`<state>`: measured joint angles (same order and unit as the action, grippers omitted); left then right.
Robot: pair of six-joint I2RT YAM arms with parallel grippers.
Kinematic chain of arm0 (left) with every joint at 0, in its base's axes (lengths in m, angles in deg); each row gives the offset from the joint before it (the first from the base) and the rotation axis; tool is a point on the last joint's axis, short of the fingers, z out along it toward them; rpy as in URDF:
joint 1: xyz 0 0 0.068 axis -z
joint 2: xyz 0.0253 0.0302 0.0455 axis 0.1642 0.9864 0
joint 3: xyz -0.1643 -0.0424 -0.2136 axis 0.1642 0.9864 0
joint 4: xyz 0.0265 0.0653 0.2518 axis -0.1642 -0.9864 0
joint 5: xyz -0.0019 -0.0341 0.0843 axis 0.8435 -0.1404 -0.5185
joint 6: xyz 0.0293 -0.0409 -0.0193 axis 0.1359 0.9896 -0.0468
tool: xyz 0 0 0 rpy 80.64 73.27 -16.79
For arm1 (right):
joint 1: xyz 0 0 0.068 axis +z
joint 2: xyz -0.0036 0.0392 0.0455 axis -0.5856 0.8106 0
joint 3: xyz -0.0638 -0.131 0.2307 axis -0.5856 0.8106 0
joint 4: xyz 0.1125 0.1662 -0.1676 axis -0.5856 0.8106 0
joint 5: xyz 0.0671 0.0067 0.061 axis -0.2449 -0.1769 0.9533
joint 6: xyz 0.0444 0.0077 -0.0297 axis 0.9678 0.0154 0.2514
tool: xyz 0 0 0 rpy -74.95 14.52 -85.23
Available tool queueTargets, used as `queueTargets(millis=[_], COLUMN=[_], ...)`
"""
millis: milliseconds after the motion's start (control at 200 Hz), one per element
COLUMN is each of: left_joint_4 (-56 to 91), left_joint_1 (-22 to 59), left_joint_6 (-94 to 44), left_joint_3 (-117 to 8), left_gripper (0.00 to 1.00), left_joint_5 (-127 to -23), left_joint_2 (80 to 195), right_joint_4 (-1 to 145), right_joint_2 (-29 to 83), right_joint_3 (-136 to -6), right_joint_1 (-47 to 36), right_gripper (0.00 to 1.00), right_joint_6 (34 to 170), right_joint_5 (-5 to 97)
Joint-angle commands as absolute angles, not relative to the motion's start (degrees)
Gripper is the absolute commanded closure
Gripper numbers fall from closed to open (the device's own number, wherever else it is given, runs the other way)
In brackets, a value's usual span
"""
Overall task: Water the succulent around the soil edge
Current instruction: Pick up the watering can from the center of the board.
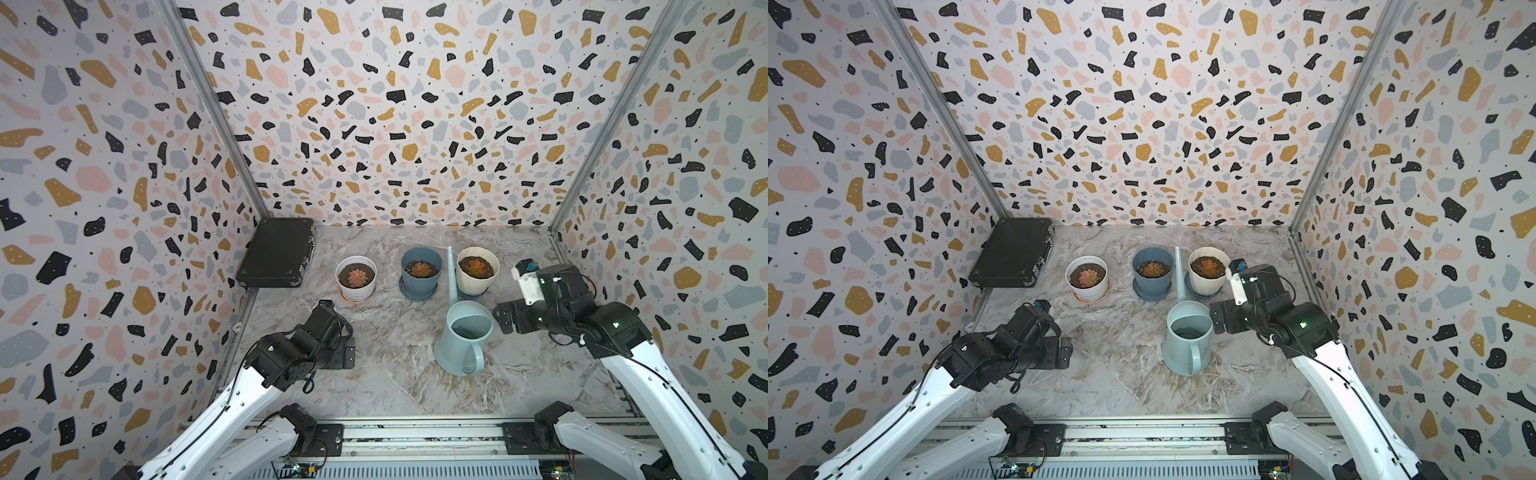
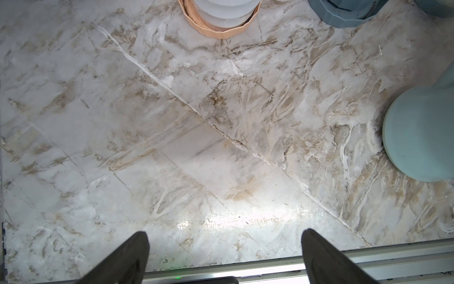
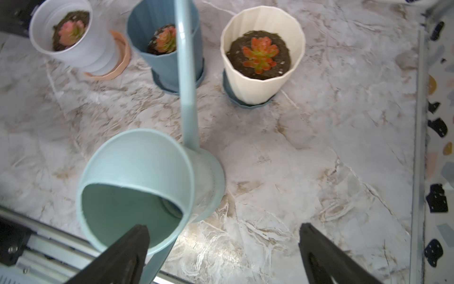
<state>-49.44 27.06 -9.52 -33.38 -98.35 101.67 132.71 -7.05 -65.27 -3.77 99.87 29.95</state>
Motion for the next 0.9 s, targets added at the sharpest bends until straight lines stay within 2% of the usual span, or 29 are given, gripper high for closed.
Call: queueTargets(millis=[0, 185, 421, 891], left_joint_4=[-48.81, -47.94, -47.35, -46.66], left_joint_1=[27.38, 27.38, 27.38, 27.38], left_joint_6=[-9.07, -9.37, -10.13, -10.13], left_joint_3=[-33.95, -33.56, -34.17, -33.21], left_gripper=[0.01, 0.01, 0.01, 0.01], left_joint_5=[-99.52, -99.53, -100.13, -99.80], left_joint_2=[102.17, 103.10, 104.28, 104.01], right_joint_4=[137.19, 141.32, 140.49, 134.40], right_joint_2=[-12.02, -15.36, -9.47, -8.64], right_joint_3=[-64.97, -63.82, -61.21, -54.72], right_joint_1=[2.04, 10.69, 27.45, 29.41], right_gripper=[0.00, 0.00, 0.00, 0.00], right_joint_6=[104.49, 111.41, 117.86, 122.87], right_joint_5=[23.19, 21.58, 11.68, 12.06])
